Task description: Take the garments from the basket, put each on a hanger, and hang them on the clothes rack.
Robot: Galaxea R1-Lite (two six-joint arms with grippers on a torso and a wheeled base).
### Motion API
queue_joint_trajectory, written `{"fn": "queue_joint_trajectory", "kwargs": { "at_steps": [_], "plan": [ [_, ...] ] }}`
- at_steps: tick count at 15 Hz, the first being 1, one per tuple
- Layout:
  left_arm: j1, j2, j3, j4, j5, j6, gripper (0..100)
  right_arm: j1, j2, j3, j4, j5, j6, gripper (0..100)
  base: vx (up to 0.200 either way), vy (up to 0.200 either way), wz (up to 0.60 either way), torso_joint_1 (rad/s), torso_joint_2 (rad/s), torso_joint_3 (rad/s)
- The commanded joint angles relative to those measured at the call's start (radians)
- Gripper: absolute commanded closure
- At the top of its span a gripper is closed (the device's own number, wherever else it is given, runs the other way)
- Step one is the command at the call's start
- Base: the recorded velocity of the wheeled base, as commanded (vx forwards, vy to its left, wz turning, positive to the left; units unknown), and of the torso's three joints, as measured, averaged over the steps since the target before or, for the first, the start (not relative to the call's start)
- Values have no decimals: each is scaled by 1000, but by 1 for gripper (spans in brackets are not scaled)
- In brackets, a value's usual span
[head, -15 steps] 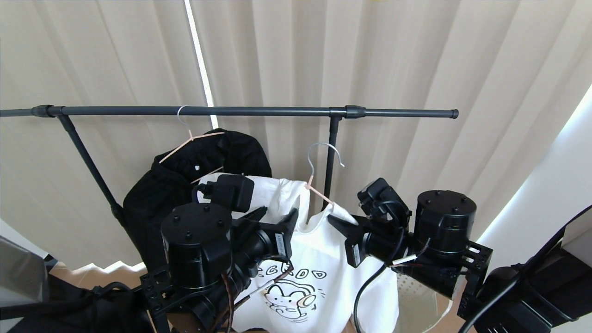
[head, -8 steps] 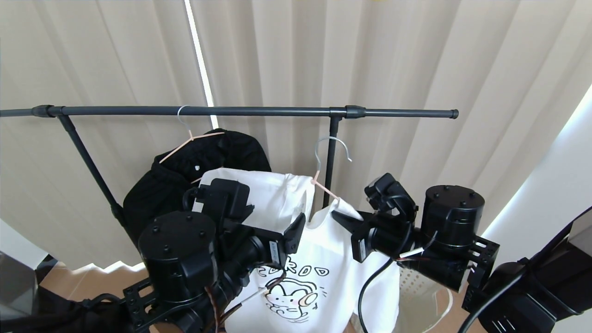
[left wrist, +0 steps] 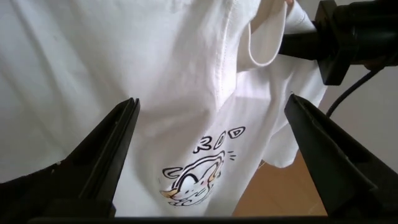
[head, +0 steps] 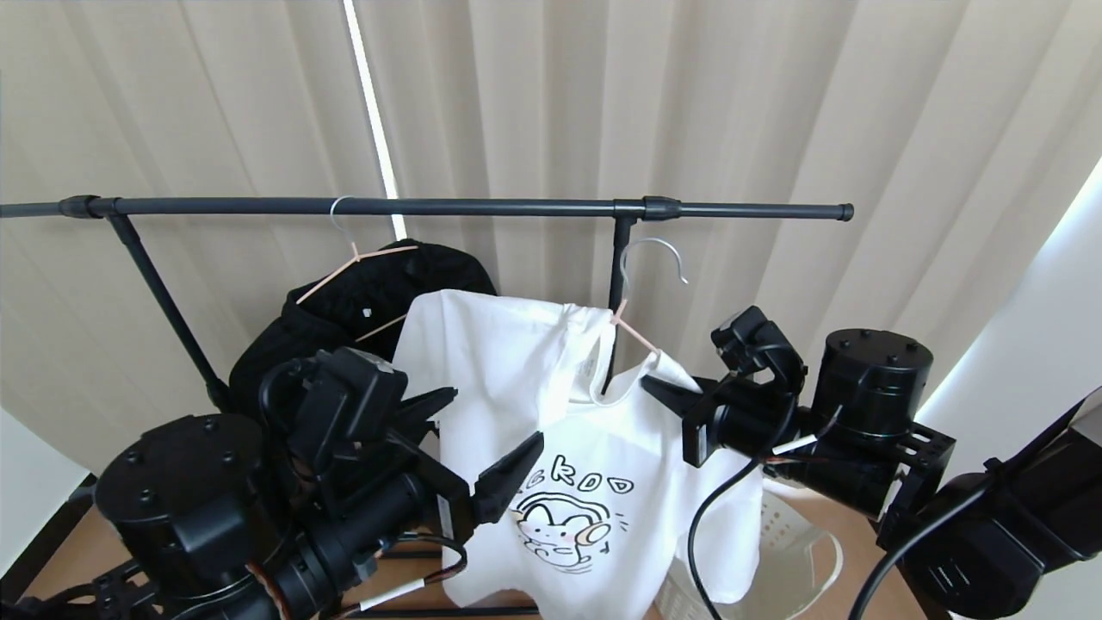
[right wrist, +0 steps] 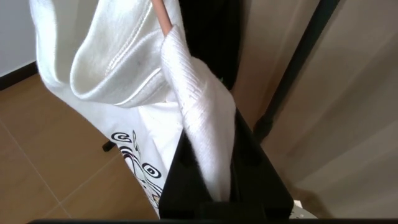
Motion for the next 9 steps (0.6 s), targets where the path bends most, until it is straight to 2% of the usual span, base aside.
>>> {"fn": "queue_joint_trajectory", "kwargs": {
  "at_steps": [1,3,5,6,9],
  "plan": [
    [195,-36,13,0,-173,1,0,-45,-3,3,0,45,0,100,0,0,0,0,0,0],
    [307,-33,13,0,-298,1,0,-77,-10,24,-11,106,-3,100,0,0,0,0,0,0],
    [440,-28,20,3,-485,0,0,-109,-10,46,-69,158,-4,100,0,0,0,0,0,0],
    [494,-14,14,4,-543,0,0,-115,-13,58,-83,180,-6,100,0,0,0,0,0,0],
    [574,95,-32,0,-568,0,0,-120,-27,90,-101,238,-8,100,0,0,0,0,0,0]
  ]
}}
